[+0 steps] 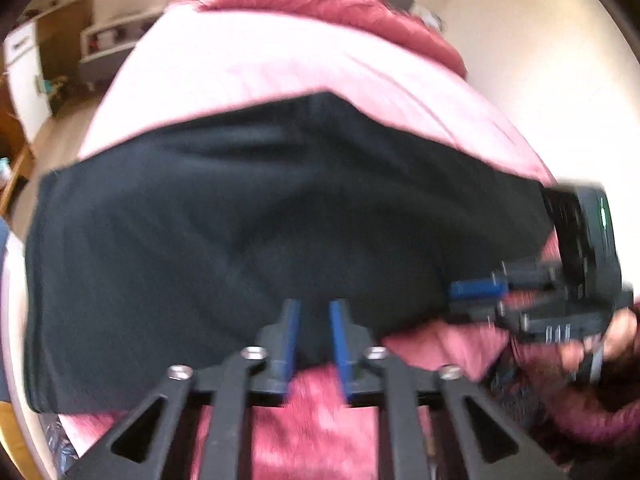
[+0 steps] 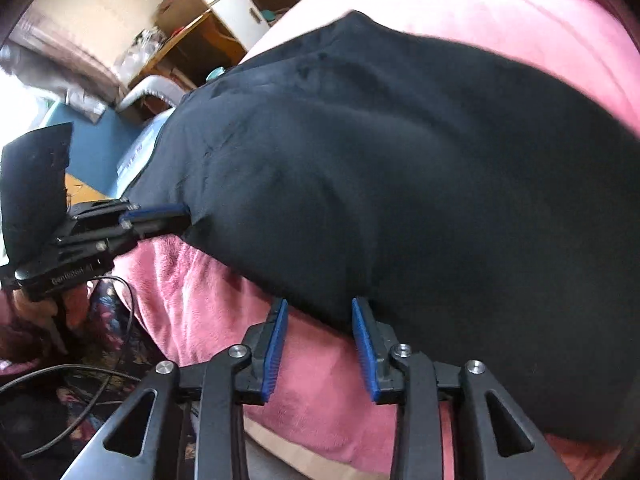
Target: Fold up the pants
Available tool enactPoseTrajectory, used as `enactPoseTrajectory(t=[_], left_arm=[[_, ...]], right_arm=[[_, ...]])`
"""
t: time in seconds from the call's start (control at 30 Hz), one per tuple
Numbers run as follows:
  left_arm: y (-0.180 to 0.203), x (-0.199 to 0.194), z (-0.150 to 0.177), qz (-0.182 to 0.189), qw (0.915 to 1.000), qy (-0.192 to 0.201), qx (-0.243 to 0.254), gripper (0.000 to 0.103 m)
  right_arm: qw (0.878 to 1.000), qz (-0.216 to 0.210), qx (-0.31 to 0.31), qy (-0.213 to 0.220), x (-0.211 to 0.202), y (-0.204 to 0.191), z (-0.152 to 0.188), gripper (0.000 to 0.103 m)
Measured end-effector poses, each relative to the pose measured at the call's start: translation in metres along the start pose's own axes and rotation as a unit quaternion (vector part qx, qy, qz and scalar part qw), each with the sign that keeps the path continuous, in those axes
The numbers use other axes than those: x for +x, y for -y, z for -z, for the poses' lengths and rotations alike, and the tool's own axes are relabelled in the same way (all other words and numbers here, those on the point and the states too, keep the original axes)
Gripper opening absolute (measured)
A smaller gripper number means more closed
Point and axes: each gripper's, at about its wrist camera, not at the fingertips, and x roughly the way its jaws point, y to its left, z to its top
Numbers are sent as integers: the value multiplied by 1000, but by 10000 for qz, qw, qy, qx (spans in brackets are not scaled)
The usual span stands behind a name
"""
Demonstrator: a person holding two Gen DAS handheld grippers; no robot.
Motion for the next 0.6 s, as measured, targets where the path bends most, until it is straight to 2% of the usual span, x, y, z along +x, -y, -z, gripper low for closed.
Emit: enactPoseTrajectory(t=[0.1,0.2,0.27,0.33,0.47,0.6], left_arm=[[2,3,-22,-155,9995,140,-237,32],[9,21,-28,-680,9972,-78,-292,32],[9,30,-27,-721,9964,-225,-380,32],[11,31,-30,-626,9973,-181,-345,32],[15,32,-41,-575,9980,-38,-257,32],[20,40,-56,-658,9978,39,-101,32]], right_arm=[[10000,-11,62,36,0,2,4,28],[9997,-43,143,174,-10,7,4,27],[9986,191,171,458,-26,14,-3,27],[9967,249,308,705,-39,26,-13,27],[9918,480,251,1155,-57,40,-59,30],[9918,393,-152,1208,-49,27,-111,30]])
